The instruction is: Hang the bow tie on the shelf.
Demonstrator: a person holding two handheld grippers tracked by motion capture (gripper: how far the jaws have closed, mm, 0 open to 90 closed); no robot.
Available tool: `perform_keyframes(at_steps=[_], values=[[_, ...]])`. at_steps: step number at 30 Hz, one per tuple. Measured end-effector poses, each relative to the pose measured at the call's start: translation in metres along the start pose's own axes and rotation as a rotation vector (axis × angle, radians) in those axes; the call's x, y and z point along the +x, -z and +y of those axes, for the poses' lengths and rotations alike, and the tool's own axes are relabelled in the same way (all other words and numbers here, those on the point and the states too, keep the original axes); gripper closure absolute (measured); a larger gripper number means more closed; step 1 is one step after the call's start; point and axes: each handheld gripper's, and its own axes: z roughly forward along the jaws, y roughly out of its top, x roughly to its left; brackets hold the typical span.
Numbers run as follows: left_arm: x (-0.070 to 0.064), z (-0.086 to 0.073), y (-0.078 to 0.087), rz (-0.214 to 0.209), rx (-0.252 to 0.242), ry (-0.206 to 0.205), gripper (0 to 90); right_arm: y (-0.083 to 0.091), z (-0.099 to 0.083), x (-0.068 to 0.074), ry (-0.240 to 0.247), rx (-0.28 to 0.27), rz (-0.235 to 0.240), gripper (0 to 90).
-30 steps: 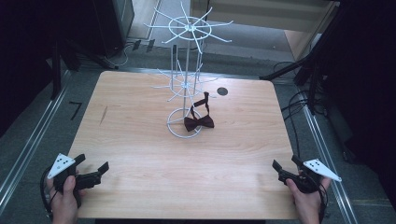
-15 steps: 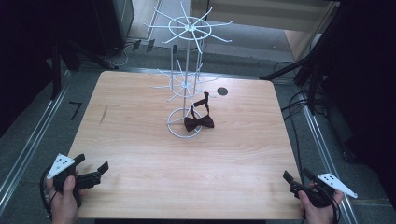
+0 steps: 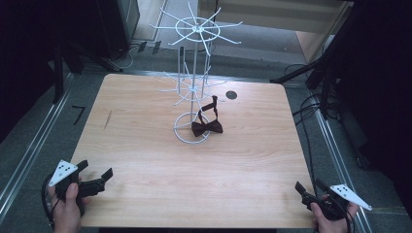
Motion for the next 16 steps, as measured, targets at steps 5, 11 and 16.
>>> perform_keyframes(at_steps=[5,11,16], values=[[0.0000,0.0000,0.0000,-0.001,0.000,0.000,0.0,-0.0030,0.0016,0.0017,0.014,0.001,-0.023,13.5],[-0.0001,-0.0004,0.0011,-0.003,0.004,0.003,0.0,-0.0072,0.0027,0.0077,0.066,0.025,-0.032,13.7],[0.0001,-0.0010,0.0019,-0.004,-0.001,0.009,0.0,-0.0078,0.0030,0.0065,0.050,0.031,-0.031,13.7]])
